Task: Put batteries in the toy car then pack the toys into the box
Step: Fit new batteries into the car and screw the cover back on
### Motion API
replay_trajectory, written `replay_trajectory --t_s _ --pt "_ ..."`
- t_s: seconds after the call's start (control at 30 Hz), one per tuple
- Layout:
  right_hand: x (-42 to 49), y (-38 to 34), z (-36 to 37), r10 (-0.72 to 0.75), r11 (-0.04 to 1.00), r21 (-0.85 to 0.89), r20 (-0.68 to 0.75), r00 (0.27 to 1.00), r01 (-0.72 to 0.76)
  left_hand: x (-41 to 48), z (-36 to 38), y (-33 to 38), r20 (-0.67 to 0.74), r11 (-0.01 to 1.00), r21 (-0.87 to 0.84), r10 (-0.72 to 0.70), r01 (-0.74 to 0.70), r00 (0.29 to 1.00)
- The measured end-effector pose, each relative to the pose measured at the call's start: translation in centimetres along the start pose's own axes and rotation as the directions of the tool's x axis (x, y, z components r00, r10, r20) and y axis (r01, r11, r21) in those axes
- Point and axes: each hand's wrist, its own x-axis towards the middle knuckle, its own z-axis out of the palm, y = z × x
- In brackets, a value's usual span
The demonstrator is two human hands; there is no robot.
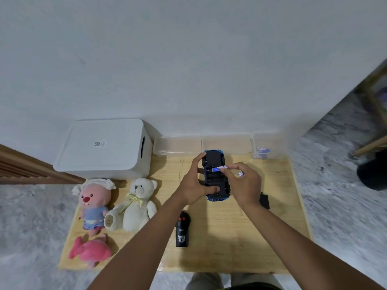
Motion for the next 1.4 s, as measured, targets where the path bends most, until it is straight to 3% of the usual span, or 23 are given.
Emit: replay_trajectory --t_s 0.23,0.4,0.63,0.9,1.07,1.3,1.4 --pt "-0.3 -0.2 0.3 -0.037 0.999 -0.008 0.041 0.998 0.037 -0.7 0.2 0.3 -0.013 0.998 -0.008 0.057 -0.058 0.998" --pt "0.8 -0.7 -0.3 -0.022 0.995 -0.091 0.11 0.994 0.032 -1.2 0.2 0.5 0.005 0.994 0.005 0.107 -0.107 0.994" --pt "1.0 -2.1 -1.5 -0.084 0.97 -0.204 0.237 0.968 0.134 -1.3 0.5 0.8 0.014 0.995 -0.028 0.094 -0.094 0.995" --pt "1.8 -4.4 -3.7 -0.077 0.988 -0.078 0.491 0.868 0.131 -1.1 0.0 1.0 0.032 0.996 -0.028 0.08 -0.079 0.996" --pt "2.7 -5.5 -3.6 -0.056 0.964 -0.184 0.573 0.817 0.195 -1.2 -0.2 1.2 0.046 0.996 -0.024 0.088 -0.087 0.995" --pt "2.6 -6.4 -3.7 0.028 0.992 -0.111 0.657 0.753 0.06 -1.6 -0.2 1.1 0.041 0.995 -0.03 0.096 -0.095 0.994" --pt "2.5 -6.0 -3.9 -0.012 0.989 -0.104 0.651 0.759 0.105 -1.7 -0.2 0.9 0.037 0.995 -0.033 0.098 -0.097 0.995"
